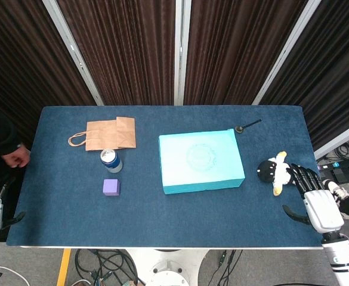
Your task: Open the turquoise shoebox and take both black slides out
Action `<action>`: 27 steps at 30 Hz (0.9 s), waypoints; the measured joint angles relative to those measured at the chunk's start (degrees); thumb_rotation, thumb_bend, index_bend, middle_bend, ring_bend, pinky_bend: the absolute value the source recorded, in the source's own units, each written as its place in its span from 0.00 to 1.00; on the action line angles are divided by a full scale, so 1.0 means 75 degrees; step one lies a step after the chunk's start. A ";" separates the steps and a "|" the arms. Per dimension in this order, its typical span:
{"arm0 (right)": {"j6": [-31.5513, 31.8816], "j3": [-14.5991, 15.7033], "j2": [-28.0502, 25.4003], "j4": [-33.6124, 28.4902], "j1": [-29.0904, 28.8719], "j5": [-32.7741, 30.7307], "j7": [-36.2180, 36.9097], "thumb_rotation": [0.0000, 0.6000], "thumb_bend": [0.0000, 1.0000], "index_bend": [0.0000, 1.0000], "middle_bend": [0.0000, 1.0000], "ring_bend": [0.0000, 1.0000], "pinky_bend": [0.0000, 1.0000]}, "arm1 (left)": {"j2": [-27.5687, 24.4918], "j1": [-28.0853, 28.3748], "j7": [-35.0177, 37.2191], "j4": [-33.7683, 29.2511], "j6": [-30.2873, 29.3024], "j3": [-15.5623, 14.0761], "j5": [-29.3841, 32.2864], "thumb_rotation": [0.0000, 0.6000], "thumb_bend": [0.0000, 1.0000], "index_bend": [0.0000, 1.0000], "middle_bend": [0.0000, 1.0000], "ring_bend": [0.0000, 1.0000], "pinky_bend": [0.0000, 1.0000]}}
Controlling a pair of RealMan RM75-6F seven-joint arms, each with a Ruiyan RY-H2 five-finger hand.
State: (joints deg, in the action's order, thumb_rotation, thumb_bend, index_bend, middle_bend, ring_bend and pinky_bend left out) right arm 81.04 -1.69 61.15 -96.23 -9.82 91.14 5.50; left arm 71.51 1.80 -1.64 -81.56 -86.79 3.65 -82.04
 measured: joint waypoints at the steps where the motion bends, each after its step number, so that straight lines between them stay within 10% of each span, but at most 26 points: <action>1: -0.0009 0.0002 0.0003 0.0007 -0.0002 -0.0003 0.0000 1.00 0.16 0.00 0.00 0.00 0.00 | -0.0004 0.0001 -0.0012 -0.0009 0.0015 -0.0003 0.0007 1.00 0.00 0.17 0.09 0.01 0.05; 15: -0.0547 -0.0107 0.0007 0.0196 -0.0393 -0.0029 0.0093 1.00 0.16 0.00 0.00 0.00 0.00 | -0.0125 -0.0038 -0.0056 -0.0230 0.0047 -0.0048 0.0036 1.00 0.00 0.17 0.09 0.01 0.05; 27: -0.2825 -0.0743 0.0895 0.1607 -0.2109 -0.0859 -0.0333 1.00 0.08 0.00 0.00 0.00 0.00 | -0.0163 -0.0123 0.0007 -0.0275 0.0146 -0.0119 0.0159 1.00 0.00 0.17 0.09 0.01 0.05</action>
State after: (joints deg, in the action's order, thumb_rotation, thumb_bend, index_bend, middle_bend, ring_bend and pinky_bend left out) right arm 59.86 -7.27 67.87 -84.18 -25.63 84.70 3.00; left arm 70.29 0.88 -1.59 -83.62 -85.69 2.76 -80.85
